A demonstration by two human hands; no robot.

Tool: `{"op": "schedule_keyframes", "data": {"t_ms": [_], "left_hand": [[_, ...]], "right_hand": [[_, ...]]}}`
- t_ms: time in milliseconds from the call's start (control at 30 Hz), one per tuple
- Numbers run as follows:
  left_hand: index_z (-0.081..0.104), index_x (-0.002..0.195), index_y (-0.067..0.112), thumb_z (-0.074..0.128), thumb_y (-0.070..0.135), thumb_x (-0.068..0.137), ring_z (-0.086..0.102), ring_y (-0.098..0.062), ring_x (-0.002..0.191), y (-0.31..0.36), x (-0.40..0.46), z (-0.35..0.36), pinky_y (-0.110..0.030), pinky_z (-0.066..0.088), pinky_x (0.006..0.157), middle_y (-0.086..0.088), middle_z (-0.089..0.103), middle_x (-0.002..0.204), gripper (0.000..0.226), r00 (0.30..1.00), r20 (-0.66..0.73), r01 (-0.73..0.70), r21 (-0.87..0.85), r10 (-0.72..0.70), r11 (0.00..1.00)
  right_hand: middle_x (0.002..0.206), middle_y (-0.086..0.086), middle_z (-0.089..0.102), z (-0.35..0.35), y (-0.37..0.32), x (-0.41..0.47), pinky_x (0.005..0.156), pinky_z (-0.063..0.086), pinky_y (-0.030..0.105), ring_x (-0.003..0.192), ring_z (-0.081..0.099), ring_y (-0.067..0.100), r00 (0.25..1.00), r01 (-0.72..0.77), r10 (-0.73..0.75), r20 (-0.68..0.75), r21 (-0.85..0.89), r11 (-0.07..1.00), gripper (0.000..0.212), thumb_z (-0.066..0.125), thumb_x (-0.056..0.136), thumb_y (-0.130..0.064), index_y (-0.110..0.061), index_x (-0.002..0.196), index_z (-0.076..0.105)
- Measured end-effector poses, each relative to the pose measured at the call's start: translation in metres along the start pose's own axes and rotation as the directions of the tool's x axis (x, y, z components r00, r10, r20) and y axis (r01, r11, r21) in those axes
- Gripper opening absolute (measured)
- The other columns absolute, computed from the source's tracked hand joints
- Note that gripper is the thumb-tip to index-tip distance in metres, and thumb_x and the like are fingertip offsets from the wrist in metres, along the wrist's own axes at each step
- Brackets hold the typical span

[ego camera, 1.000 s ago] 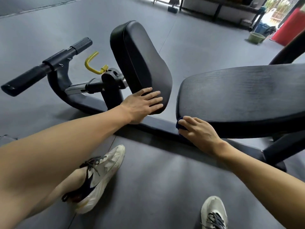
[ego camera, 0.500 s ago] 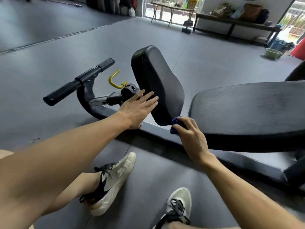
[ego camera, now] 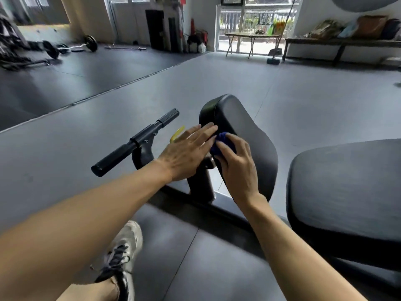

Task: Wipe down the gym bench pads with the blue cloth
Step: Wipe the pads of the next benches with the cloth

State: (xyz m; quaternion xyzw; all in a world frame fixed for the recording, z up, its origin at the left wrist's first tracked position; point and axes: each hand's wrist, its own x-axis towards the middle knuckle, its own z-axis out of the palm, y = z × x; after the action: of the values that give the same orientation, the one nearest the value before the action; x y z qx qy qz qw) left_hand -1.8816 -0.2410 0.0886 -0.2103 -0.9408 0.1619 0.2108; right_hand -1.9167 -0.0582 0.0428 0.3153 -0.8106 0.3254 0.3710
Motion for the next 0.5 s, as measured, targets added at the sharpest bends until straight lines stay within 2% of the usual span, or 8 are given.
{"op": "schedule_keyframes", "data": {"t_ms": [100,167,267,333,400,500], "left_hand": [[0.029,0.158,0.004,0.028,0.018,0.09,0.024,-0.029,0.154,-0.032,-0.004,0.014,-0.047,0.026,0.123,-0.019,0.02,0.167,0.069,0.999,-0.032,0.01,-0.055,-0.012,0.998],[0.022,0.16,0.001,0.023,0.02,0.087,0.022,-0.028,0.155,-0.054,-0.001,0.016,-0.046,0.026,0.124,-0.018,0.018,0.168,0.075,0.998,-0.02,0.05,-0.114,-0.052,0.992],[0.013,0.162,0.003,0.022,0.022,0.083,0.013,-0.024,0.157,-0.082,0.013,0.015,-0.042,0.019,0.127,-0.014,0.012,0.17,0.081,1.0,0.008,0.006,-0.162,-0.005,0.987],[0.01,0.162,0.006,0.039,0.013,0.083,0.008,-0.02,0.158,-0.094,0.023,0.012,-0.037,0.012,0.128,-0.011,0.009,0.171,0.085,0.998,0.049,0.035,-0.215,-0.025,0.976],[0.007,0.163,0.01,0.052,0.005,0.081,0.003,-0.017,0.158,-0.104,0.031,0.01,-0.032,0.005,0.127,-0.006,0.005,0.171,0.095,0.99,0.11,0.114,-0.266,-0.087,0.957],[-0.003,0.164,0.02,0.054,0.005,0.085,-0.005,-0.014,0.158,-0.113,0.031,0.005,-0.032,0.001,0.125,0.003,-0.005,0.172,0.099,0.976,0.193,0.152,-0.279,-0.1,0.948]], "right_hand": [[0.137,0.015,0.057,0.019,0.002,-0.005,0.091,0.057,0.047,0.133,0.05,0.032,1.0,-0.013,0.014,0.004,-0.065,0.998,0.032,0.072,0.093,-0.014,-0.007,0.124,0.07],[0.138,0.013,0.057,0.027,-0.004,0.01,0.089,0.059,0.046,0.135,0.047,0.03,1.0,-0.026,0.026,-0.009,-0.088,0.996,0.035,0.075,0.09,-0.013,-0.007,0.124,0.07],[0.139,0.008,0.056,0.041,-0.017,0.05,0.085,0.059,0.042,0.138,0.045,0.026,0.999,-0.041,0.037,-0.026,-0.165,0.985,0.039,0.079,0.087,-0.013,-0.011,0.124,0.069],[0.134,0.006,0.059,0.052,-0.025,0.08,0.087,0.058,0.041,0.133,0.049,0.026,0.999,-0.029,0.022,-0.032,-0.215,0.976,0.035,0.077,0.088,-0.015,-0.013,0.122,0.07],[0.121,0.006,0.061,0.057,-0.028,0.105,0.083,0.057,0.041,0.122,0.054,0.026,0.999,-0.042,0.039,-0.018,-0.229,0.973,0.022,0.073,0.091,-0.018,-0.012,0.112,0.071],[0.115,0.006,0.062,0.053,-0.035,0.111,0.084,0.057,0.041,0.115,0.057,0.026,0.998,-0.055,0.056,-0.004,-0.263,0.963,0.016,0.07,0.094,-0.024,-0.009,0.102,0.071]]}}
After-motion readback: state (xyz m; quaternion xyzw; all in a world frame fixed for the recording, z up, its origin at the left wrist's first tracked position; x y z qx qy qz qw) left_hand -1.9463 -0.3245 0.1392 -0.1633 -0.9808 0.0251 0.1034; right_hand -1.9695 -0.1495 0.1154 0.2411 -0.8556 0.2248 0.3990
